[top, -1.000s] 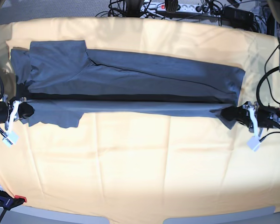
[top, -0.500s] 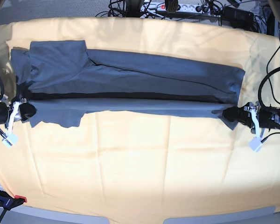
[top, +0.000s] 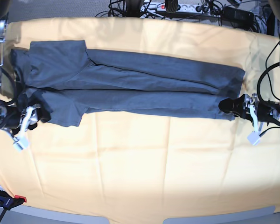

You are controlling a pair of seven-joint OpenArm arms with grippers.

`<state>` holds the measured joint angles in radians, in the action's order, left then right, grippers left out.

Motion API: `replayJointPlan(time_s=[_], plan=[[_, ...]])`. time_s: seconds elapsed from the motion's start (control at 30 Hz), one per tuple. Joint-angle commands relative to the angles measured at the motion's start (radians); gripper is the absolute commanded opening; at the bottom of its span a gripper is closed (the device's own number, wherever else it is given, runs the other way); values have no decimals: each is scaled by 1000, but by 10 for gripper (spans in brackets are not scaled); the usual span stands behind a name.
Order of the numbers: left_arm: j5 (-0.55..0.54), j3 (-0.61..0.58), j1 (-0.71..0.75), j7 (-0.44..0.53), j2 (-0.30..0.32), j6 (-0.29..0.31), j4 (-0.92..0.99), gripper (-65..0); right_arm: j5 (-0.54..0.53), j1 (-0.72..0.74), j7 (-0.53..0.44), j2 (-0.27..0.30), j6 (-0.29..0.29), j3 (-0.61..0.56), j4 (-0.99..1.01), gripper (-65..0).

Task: Fold the T-shirt properly
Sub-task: 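Open both grippers to release the folded edge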

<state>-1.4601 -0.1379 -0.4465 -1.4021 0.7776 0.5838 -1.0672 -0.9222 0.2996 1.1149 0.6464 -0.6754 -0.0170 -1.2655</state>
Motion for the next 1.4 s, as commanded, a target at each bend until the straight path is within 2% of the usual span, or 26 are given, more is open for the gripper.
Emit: replayJointPlan(time_s=[0.0, 0.13, 0.3, 0.37, 0.47, 0.5, 0.53, 0.63, 0.8, 0.9, 1.0, 1.03, 1.37], plan=[[-23, 9, -25, 6, 21, 3, -14, -209, 25, 24, -16, 16, -2, 11, -2, -224], [-23, 9, -24, 6, 21, 4, -14, -209, 137, 24, -18, -2, 42, 11, 11, -224], [-23, 9, -24, 6, 21, 7, -14, -209, 146, 21, -21, 0, 58, 11, 11, -239], [-23, 9, -25, 6, 21, 7, -14, -209, 146, 16, -20, -1, 47, 11, 11, -322], [-23, 9, -25, 6, 21, 7, -14, -209, 134, 10, -20, -1, 0, 11, 11, -523], [-23, 9, -25, 6, 21, 7, -14, -209, 130, 11, -20, -1, -6, 11, 11, -600], [-23, 9, -25, 6, 21, 7, -14, -209, 126, 11, -21, 0, -6, 11, 10, -650], [-23, 9, -25, 6, 20, 7, -14, -209, 50, 11, -20, 11, -23, 11, 10, -650], [-23, 9, -24, 6, 21, 7, -14, -209, -171, 11, 35, 68, -23, 11, 9, -650], [-23, 9, -25, 6, 21, 7, -14, -209, -328, 10, 119, 98, -23, 11, 9, -650], [-23, 9, -25, 6, 21, 8, -14, -209, -496, 10, 280, 106, -23, 11, 9, -650], [-23, 9, -25, 6, 21, 8, -14, -209, -558, 10, 281, 105, -23, 11, 9, -650], [-23, 9, -25, 6, 23, 8, -14, -209, -561, -4, 281, 109, -23, 11, -19, -650]])
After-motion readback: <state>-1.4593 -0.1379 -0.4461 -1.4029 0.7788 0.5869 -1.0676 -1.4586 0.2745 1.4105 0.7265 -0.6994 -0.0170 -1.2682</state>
